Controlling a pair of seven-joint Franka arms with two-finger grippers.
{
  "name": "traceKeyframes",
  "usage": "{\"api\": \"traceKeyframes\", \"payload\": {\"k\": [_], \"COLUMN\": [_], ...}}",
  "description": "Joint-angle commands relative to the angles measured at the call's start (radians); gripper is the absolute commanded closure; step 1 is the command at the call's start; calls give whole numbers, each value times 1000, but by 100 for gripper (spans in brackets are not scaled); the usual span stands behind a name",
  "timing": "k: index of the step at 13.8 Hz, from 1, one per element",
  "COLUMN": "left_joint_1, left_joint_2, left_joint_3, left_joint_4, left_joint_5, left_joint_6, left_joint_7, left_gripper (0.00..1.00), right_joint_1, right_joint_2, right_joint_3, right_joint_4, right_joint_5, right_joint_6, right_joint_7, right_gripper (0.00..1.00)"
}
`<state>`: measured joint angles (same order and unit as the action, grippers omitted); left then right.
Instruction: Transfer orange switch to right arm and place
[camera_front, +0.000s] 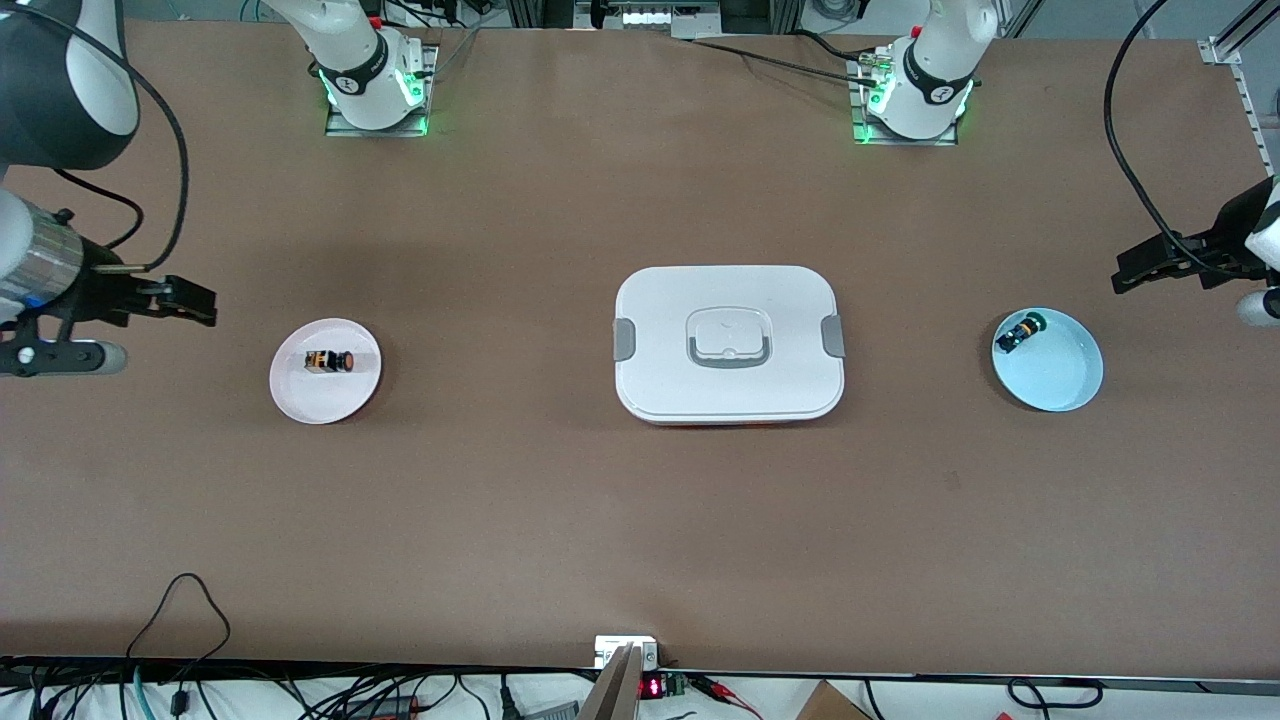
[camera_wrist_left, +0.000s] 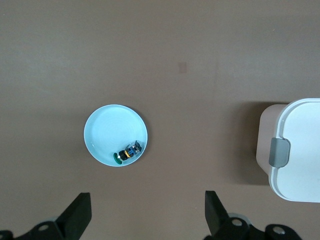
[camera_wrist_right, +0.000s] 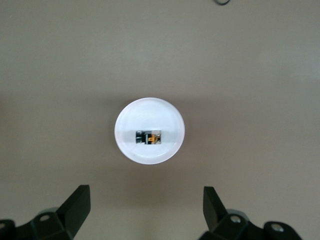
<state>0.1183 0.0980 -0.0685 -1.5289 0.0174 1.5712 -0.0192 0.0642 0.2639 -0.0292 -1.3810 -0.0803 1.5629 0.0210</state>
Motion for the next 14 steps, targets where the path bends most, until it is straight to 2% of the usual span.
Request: {"api": "traceKeyframes", "payload": {"k": [1,3,6,14], "left_joint_1": [-5,-5,-3,-3], "left_joint_2": [-21,-21,-20,-20], "left_joint_3": [6,6,6,6], "left_joint_4": [-8,-7,-7,-5], "left_joint_5": [-16,-17,-19,-17], "left_joint_6": [6,6,6,6], "left_joint_7": [-8,-8,-8,-7], "left_gripper": [0,0,0,0], "right_joint_1": [-4,-7,-26,-34], "right_joint_2": [-28,-66,-149,-166], "right_joint_3": [-40,-46,-46,-43], "right_joint_4": [-12,-88,-258,-242], "right_joint_5": [-9,-9,-1,28], "right_joint_6": [-23,6,135,137], "right_joint_7": [-3,-10,-64,-65], "right_gripper": [0,0,0,0]}}
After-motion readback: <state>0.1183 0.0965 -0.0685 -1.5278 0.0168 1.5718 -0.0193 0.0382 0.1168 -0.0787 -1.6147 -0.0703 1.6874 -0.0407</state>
